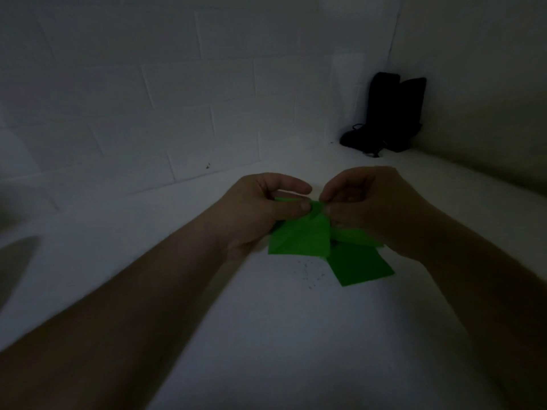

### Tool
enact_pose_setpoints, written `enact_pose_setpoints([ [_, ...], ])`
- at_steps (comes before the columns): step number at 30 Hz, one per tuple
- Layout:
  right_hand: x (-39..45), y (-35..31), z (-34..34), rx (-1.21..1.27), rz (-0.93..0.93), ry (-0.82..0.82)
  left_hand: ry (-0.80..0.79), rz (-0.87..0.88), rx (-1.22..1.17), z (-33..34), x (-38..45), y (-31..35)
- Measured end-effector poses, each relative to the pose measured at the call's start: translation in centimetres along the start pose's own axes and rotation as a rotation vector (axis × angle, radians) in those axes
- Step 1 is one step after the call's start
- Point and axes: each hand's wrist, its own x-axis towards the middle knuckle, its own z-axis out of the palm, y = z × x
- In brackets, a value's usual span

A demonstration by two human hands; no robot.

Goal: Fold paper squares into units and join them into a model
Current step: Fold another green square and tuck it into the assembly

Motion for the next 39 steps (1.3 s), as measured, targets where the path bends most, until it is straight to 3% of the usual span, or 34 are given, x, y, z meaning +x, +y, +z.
enact_pose_setpoints([
  [17,0.0,0.1,0.3,-0.086,-0.09,-0.024,0.024,-0.036,0.036,-0.5,0.2,-0.1],
  [25,0.1,0.4,0.3,-0.081,-0.021,-0.103,0.002,-0.006,0.11,-0.3,0.0,-0.1],
  [31,-0.1,0.5,0.3,-0.241,-0.079,-0.194,0.018,-0.013,0.155,-0.5,0.2,-0.3],
  [39,0.2,0.7,0.1,-0.241,-0.124,-0.137,-0.008,0.002,0.247,-1.1,0.5,-0.4],
])
